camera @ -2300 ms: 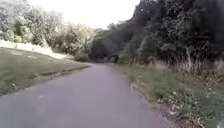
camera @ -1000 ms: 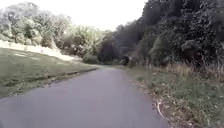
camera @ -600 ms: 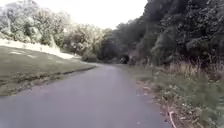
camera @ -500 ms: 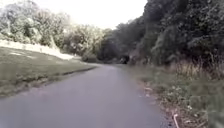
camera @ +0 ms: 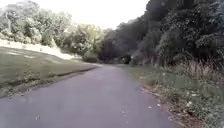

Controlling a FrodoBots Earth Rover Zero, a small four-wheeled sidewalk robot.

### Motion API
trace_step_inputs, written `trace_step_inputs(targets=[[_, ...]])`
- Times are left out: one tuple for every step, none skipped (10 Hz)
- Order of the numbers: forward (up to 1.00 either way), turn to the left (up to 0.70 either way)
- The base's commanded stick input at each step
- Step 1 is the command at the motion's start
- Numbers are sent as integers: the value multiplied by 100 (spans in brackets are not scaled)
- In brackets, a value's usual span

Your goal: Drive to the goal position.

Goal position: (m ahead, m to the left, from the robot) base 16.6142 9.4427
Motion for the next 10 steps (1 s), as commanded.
trace_step_inputs(targets=[[100, 0], [100, 0], [100, 0], [100, 0], [100, 0], [100, 0], [100, 0], [100, 0], [100, 0], [100, 0]])
